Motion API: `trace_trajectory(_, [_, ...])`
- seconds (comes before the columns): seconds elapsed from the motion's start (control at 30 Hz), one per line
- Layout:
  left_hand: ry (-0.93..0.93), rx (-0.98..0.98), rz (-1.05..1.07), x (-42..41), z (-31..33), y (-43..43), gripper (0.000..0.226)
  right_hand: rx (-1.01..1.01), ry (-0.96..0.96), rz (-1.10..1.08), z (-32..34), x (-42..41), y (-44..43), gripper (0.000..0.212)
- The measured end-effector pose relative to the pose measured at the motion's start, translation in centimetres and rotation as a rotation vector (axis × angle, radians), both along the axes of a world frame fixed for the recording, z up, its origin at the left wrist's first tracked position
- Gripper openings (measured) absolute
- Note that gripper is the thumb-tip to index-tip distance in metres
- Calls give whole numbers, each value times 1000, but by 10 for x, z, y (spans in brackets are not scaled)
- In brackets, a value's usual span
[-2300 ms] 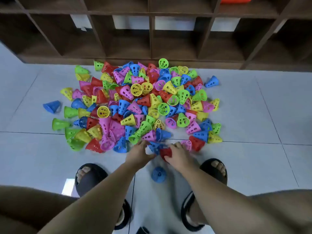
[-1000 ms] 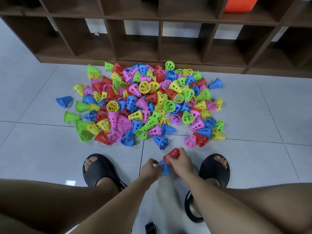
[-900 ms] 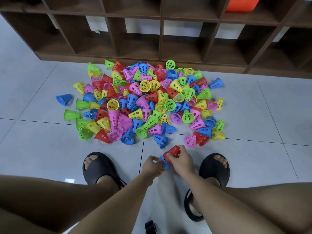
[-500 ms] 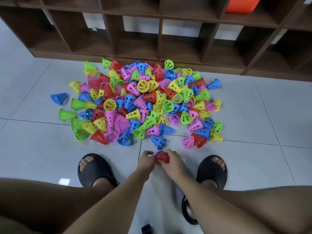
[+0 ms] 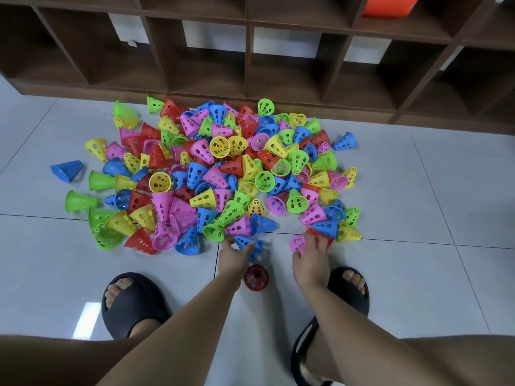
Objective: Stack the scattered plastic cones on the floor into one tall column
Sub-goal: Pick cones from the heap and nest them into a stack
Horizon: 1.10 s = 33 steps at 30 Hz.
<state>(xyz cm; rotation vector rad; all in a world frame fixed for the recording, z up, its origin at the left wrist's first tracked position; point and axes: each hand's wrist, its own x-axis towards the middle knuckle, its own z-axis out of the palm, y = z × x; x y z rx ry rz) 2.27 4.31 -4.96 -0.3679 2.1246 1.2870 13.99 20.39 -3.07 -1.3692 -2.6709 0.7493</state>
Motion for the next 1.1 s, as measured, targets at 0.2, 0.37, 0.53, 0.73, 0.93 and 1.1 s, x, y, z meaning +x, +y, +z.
trace_trajectory(0.2, [-9, -31, 38, -10, -9, 13, 92, -124, 16, 8, -16, -3, 4, 32])
trace_trajectory(0.37, [-112, 38, 101, -14, -14, 20, 93, -187, 35, -14, -20, -4, 3, 36])
trace_trajectory(0.53, [-196, 146, 139, -11, -3, 10, 95, -236, 136, -74, -5, -12, 2, 37])
trace_trajectory(0.73, [-115, 173, 55, -3, 17, -13, 94, -296, 304, -173, 27, -21, -10, 34])
trace_trajectory(0.93, [67, 148, -191, 37, 43, -17, 87, -213, 357, -140, 53, -16, -24, 36])
trace_trajectory(1.1, [113, 122, -272, 70, 43, -25, 66, -170, 259, 89, 73, -3, -51, 37])
